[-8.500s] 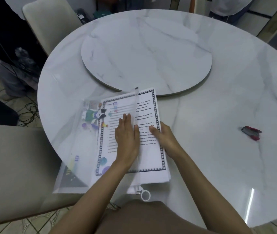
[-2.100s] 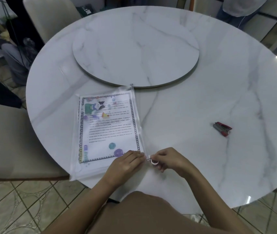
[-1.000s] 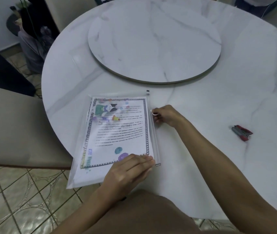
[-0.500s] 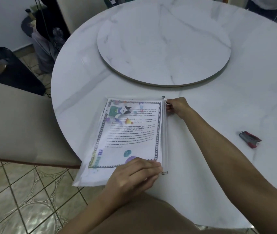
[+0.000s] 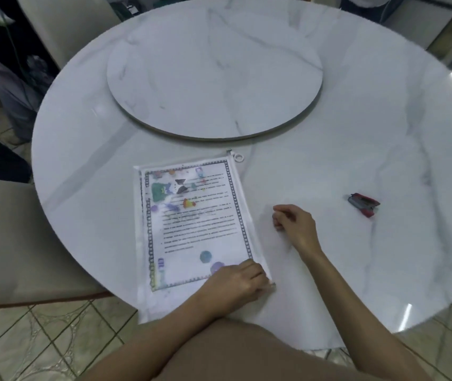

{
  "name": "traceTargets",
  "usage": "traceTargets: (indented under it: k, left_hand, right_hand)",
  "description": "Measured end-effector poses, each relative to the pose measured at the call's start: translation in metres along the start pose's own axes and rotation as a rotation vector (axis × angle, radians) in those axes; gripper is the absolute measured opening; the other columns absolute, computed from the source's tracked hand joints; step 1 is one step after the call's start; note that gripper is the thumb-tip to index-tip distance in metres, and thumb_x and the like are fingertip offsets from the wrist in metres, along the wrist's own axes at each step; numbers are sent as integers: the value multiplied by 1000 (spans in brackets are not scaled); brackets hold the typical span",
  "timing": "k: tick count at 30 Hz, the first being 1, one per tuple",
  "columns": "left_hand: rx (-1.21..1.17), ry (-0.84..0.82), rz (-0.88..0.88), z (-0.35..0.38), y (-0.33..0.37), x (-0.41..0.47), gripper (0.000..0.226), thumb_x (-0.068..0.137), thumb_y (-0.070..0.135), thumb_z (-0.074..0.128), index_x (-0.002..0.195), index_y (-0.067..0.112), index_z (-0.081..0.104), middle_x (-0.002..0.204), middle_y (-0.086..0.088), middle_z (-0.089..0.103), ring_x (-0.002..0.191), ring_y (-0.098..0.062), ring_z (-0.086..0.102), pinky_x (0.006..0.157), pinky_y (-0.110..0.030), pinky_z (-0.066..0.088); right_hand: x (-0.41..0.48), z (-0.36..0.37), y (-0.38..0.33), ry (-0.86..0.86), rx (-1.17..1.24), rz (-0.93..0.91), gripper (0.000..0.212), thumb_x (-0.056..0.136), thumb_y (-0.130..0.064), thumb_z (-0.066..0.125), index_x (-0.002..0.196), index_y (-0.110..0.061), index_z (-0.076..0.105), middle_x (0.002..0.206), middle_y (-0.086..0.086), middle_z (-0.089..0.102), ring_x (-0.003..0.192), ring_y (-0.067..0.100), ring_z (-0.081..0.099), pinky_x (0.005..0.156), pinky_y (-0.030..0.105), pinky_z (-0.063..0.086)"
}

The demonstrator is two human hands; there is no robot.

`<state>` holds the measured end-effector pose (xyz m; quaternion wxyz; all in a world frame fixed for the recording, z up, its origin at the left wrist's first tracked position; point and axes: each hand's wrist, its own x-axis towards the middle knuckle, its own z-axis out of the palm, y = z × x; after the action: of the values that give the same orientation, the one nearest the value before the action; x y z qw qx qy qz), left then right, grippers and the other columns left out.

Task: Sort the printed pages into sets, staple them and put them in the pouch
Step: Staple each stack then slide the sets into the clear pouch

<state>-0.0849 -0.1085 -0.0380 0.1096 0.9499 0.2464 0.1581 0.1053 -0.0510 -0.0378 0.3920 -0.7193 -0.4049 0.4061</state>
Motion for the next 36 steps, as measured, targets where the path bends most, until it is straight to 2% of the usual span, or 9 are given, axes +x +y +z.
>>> traceTargets:
  k: [3, 5, 7, 9, 13, 16, 22, 27, 36]
  left_hand:
    - [-25, -46, -65, 3, -5, 9, 17, 73, 19, 54, 81, 21, 68, 91, 7, 67, 84, -4, 58, 64, -15, 40]
    - [-176, -13, -177, -3, -13, 9, 24, 84, 32, 52, 97, 20, 67, 107, 2, 65, 100, -4, 51, 70, -13, 45]
    - [-266, 66, -367, -14, -29, 1, 41, 89, 45, 47, 119, 19, 58, 128, -3, 55, 117, -8, 42, 88, -24, 50]
    - [-263, 81, -546, -29, -51, -11, 51, 88, 40, 55, 133, 18, 47, 142, -6, 41, 130, -17, 35, 105, -32, 38]
    - [-123, 52, -851, -55, -106, -49, 76, 78, 41, 69, 139, 8, 38, 150, -17, 29, 137, -35, 26, 111, -42, 22]
    - [-110, -42, -1011, -61, -126, -71, 82, 78, 33, 72, 144, 8, 29, 155, -15, 18, 143, -33, 13, 115, -41, 12]
    - [-184, -99, -978, -52, -128, -82, 93, 75, 46, 68, 146, 10, 22, 157, -13, 8, 145, -31, 0, 117, -41, 5]
    - [-224, -73, -918, -46, -125, -65, 88, 78, 31, 71, 147, 12, 19, 158, -9, 4, 146, -28, -3, 117, -39, 3]
    - [-286, -84, -879, -37, -117, -37, 92, 80, 34, 69, 149, 15, 11, 158, -2, -2, 145, -22, -8, 118, -39, 3]
  right_hand:
    - [-5, -15, 2, 27, -75, -73, 15, 87, -6, 59, 96, -14, 67, 82, 2, 67, 70, 8, 62, 70, 8, 47]
    - [-3, -30, 0, 80, -141, -137, 16, 87, -6, 59, 100, -10, 67, 91, 0, 65, 79, 9, 61, 71, 1, 42]
    - [3, -49, -3, 156, -184, -200, 17, 87, -4, 58, 102, -7, 67, 96, 1, 62, 77, -3, 58, 69, -3, 38]
    - [13, -70, -4, 228, -230, -270, 19, 86, -2, 59, 104, -5, 65, 99, 7, 61, 78, -10, 56, 70, -1, 38]
    - [31, -113, 0, 277, -442, -326, 27, 84, 0, 61, 111, 2, 62, 109, 23, 56, 96, 31, 58, 78, 6, 34]
    - [42, -135, 14, 230, -568, -282, 31, 86, -5, 61, 117, 2, 59, 118, 23, 53, 111, 36, 51, 81, 4, 25]
    - [49, -151, 34, 186, -745, -208, 38, 83, -5, 66, 119, 2, 56, 120, 23, 51, 113, 38, 43, 92, 37, 36]
    - [50, -148, 34, 196, -780, -204, 32, 82, 3, 60, 114, 1, 59, 114, 22, 53, 106, 38, 44, 86, 39, 39]
    - [49, -136, 30, 273, -720, -149, 28, 89, -19, 60, 111, -3, 59, 107, 16, 58, 108, 33, 48, 82, 37, 39]
